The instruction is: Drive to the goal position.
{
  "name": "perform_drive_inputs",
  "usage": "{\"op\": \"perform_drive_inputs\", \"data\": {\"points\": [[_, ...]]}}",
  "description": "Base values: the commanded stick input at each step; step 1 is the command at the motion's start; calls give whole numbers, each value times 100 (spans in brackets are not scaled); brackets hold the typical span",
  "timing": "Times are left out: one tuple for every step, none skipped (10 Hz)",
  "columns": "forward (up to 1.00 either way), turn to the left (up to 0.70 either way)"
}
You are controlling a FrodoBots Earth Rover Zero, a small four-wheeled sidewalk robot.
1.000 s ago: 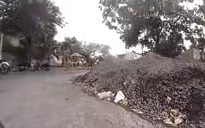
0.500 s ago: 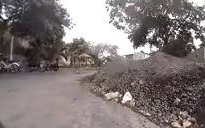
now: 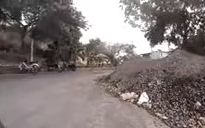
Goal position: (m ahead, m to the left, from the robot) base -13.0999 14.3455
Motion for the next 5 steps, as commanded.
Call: {"op": "perform_drive_inputs", "data": {"points": [[0, 45], [0, 45], [0, 45], [0, 45], [0, 45]]}}
